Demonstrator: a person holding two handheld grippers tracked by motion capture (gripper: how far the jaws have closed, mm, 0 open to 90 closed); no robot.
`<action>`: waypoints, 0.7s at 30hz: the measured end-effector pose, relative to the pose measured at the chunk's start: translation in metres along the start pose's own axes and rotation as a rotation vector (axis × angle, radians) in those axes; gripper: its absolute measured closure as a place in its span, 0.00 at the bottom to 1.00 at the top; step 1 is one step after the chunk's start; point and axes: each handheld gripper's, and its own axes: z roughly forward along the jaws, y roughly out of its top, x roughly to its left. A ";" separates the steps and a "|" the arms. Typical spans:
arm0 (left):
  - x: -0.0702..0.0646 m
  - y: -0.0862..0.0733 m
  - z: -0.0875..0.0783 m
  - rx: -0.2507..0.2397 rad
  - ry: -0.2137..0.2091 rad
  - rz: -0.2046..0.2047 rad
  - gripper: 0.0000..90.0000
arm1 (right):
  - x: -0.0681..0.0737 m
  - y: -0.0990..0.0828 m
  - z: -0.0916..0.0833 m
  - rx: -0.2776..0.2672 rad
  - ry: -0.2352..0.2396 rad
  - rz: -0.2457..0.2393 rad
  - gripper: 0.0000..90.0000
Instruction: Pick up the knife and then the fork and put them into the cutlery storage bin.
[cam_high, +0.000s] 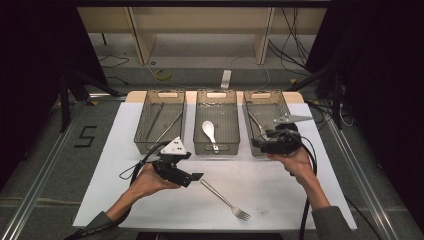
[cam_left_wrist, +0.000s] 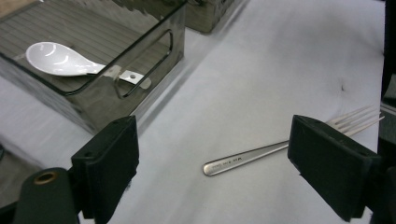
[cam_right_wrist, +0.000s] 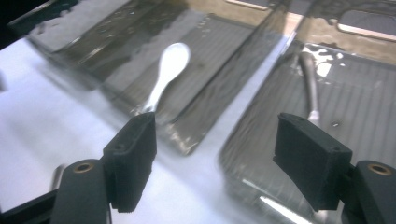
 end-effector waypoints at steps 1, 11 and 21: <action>-0.001 0.002 0.002 0.011 0.000 0.013 0.19 | 0.004 -0.005 -0.003 -0.011 0.006 -0.001 0.34; -0.006 0.014 0.020 0.103 -0.027 0.065 0.19 | 0.027 -0.050 -0.014 -0.087 0.045 -0.006 0.33; -0.010 0.017 0.032 0.157 -0.048 0.113 0.19 | 0.041 -0.070 -0.028 -0.159 0.092 -0.002 0.32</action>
